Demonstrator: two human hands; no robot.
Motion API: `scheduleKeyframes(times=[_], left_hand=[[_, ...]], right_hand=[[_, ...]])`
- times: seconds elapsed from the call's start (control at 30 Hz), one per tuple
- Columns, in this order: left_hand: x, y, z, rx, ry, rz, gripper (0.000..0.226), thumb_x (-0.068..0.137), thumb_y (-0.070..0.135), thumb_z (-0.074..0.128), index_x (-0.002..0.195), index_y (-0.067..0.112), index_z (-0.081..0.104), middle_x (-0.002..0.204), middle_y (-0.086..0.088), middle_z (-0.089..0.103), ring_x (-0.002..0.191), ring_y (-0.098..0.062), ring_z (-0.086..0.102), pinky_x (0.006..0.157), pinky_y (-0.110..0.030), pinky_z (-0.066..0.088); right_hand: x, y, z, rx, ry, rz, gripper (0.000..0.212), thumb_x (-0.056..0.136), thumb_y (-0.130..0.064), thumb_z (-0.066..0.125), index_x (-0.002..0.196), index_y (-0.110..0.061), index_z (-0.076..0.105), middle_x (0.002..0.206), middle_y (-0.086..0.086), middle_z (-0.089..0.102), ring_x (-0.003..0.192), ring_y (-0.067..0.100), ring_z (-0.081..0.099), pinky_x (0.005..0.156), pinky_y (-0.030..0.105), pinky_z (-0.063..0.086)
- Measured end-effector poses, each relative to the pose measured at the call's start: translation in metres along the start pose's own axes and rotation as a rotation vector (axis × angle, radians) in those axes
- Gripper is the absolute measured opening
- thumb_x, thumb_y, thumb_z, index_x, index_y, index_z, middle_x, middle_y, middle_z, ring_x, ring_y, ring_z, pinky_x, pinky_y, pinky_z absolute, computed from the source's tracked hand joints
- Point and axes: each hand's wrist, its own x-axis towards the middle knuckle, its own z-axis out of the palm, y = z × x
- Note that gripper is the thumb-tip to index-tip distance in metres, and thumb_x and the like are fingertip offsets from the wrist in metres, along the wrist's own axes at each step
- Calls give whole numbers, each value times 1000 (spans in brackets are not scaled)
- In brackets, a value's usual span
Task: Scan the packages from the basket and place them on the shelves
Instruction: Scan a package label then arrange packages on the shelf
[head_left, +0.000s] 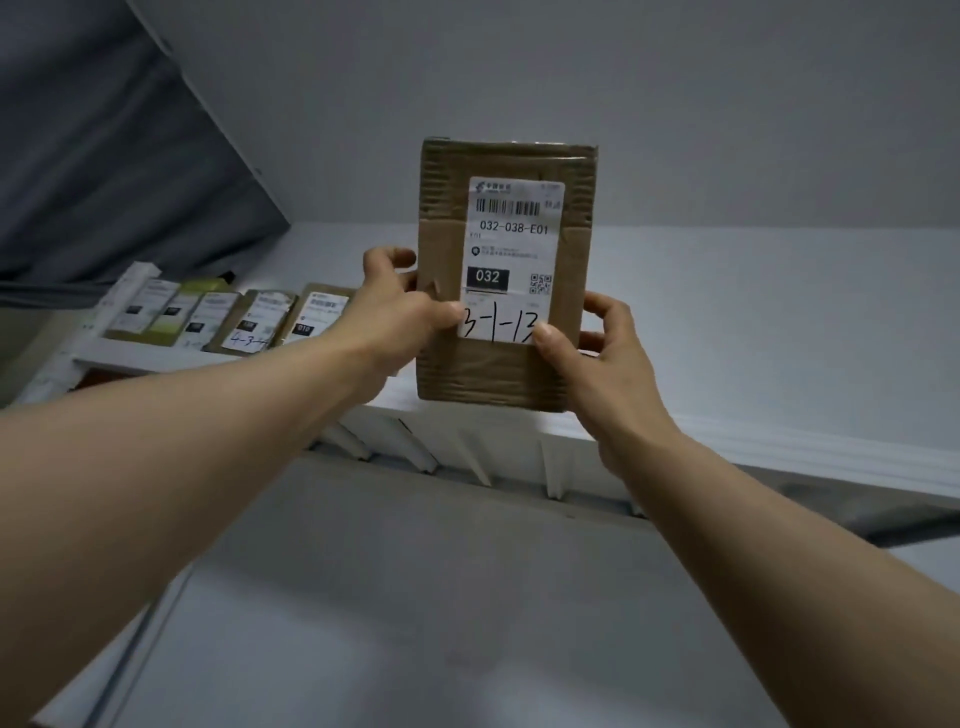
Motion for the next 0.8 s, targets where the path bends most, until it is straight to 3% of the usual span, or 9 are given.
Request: scheduleKeyframes(times=[0.1, 0.23, 0.37, 0.57, 0.67, 0.8], left_hand=[[27, -14, -11, 23, 2, -15, 55, 95, 8, 65, 137, 22, 32, 127, -2, 61, 113, -20, 63, 97, -44, 54], [66, -35, -23, 77, -22, 40, 60, 96, 5, 61, 147, 23, 35, 126, 1, 60, 114, -20, 61, 101, -39, 52], [107, -63, -26, 161, -68, 39, 58, 98, 4, 56, 149, 26, 38, 122, -1, 63, 110, -20, 62, 91, -33, 52], [149, -118, -23, 297, -69, 75, 65, 100, 10, 54, 154, 27, 23, 120, -1, 61, 100, -19, 61, 70, -26, 49], [161, -144, -29, 428, -84, 109, 64, 101, 17, 53, 155, 27, 21, 131, -3, 61, 109, -23, 62, 90, -39, 55], [172, -167, -45, 639, -65, 185, 69, 96, 25, 60, 154, 26, 22, 138, -4, 57, 130, -29, 48, 106, -42, 43]], right_hand=[[26, 11, 21, -63, -1, -51, 60, 96, -39, 66, 148, -35, 37, 127, 1, 59, 111, 16, 62, 98, 45, 56], [56, 23, 48, -105, 3, -63, 61, 100, -25, 61, 153, -37, 31, 125, -1, 62, 108, 18, 64, 96, 45, 57], [85, 43, 72, -241, 21, -34, 56, 102, -24, 55, 151, -36, 33, 112, -6, 64, 99, 16, 65, 94, 46, 57], [114, 80, 106, -412, 74, 89, 55, 95, -23, 58, 146, -30, 39, 120, 3, 66, 106, 28, 66, 93, 49, 56], [122, 91, 119, -533, 65, 146, 51, 94, -28, 60, 141, -21, 41, 123, 6, 64, 109, 28, 64, 97, 47, 53], [127, 98, 134, -692, 59, 195, 45, 94, -35, 60, 132, -18, 45, 109, 0, 55, 105, 24, 58, 94, 44, 51]])
